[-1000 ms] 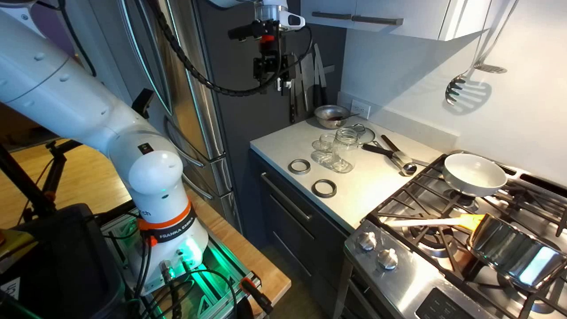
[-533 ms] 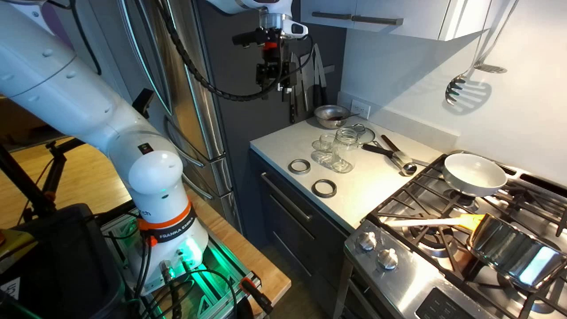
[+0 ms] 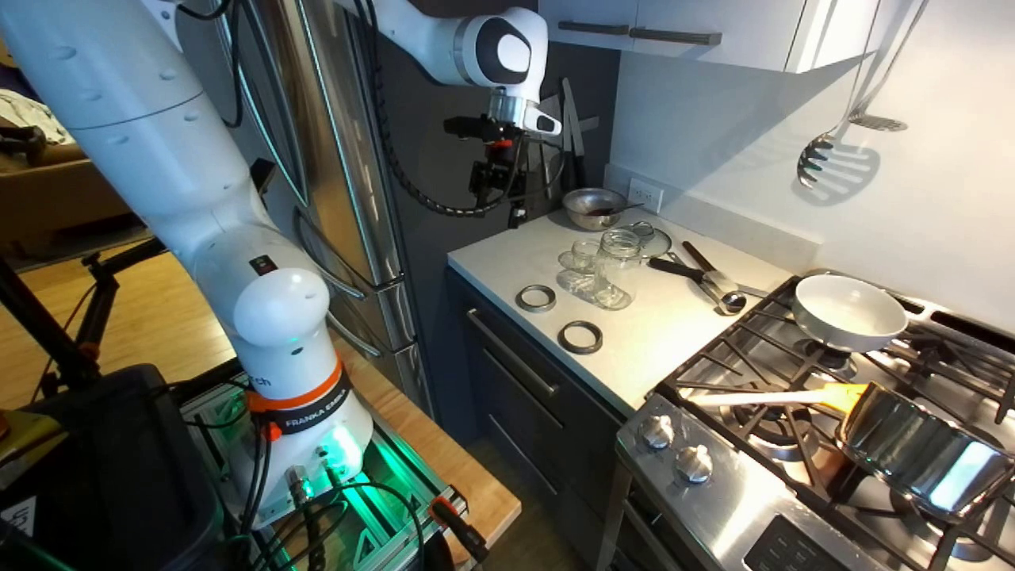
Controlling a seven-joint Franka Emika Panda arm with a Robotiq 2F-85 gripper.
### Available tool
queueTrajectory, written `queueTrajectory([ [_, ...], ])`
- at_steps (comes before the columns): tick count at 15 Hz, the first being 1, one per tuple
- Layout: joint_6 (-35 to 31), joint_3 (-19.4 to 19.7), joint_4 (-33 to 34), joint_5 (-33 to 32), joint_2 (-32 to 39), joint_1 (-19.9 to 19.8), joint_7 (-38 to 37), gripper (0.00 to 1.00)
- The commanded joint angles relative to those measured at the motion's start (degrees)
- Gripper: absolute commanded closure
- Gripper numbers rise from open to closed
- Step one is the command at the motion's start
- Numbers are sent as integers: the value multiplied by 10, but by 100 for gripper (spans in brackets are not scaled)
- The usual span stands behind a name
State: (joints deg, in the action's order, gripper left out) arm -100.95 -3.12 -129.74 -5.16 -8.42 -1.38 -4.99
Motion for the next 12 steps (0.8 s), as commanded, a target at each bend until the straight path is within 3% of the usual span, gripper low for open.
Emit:
queueTrajectory([
  [1,1,7,2,-1,4,7,-1,0],
  [5,-10,5,2,-16,-8,7,-4,0],
  [11,-234,11,-68,-70,-15,5,28,0],
  [12,-264,15,-80,-48,-11,6,39,0],
])
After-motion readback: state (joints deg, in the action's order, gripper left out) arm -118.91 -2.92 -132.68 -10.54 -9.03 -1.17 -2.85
